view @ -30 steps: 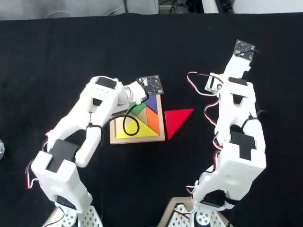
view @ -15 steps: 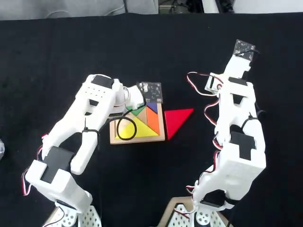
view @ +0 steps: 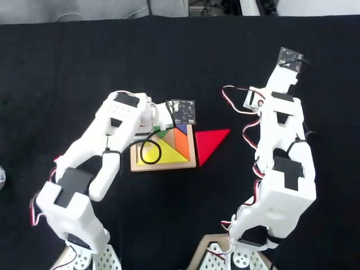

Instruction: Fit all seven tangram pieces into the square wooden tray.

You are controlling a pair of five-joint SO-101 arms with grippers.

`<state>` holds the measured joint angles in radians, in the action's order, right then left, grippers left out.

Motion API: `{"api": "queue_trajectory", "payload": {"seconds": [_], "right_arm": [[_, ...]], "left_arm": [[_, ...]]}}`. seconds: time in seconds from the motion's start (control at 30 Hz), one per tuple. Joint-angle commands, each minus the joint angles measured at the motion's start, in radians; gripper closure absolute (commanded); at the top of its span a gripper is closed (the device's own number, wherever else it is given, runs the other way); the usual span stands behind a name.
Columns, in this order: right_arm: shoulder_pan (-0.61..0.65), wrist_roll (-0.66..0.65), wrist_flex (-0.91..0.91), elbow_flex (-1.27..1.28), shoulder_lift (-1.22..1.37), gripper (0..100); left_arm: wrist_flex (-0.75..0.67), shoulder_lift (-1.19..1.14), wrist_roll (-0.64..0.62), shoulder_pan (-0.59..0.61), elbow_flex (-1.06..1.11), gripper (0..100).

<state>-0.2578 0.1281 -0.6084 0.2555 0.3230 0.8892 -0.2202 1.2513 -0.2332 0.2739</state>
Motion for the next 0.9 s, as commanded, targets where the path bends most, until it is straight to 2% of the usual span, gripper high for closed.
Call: {"api": "queue_trajectory", "payload": {"seconds": [0.0,0.27,0.47,0.67,0.87], "right_arm": [[0.017,-0.012,0.014,-0.054,-0.016,98.5],[0.017,-0.012,0.014,-0.054,-0.016,98.5],[0.017,-0.012,0.012,-0.054,-0.016,98.5],[0.017,-0.012,0.012,-0.054,-0.016,98.5],[0.02,-0.014,0.014,-0.054,-0.015,98.4]], "left_arm": [[-0.008,-0.021,0.014,-0.005,-0.035,72],[0.121,-0.126,0.02,0.01,-0.191,73],[0.13,-0.218,0.02,0.031,-0.282,88],[0.138,-0.261,0.02,0.042,-0.317,85],[0.298,-0.272,0.107,0.051,-0.383,85]]}}
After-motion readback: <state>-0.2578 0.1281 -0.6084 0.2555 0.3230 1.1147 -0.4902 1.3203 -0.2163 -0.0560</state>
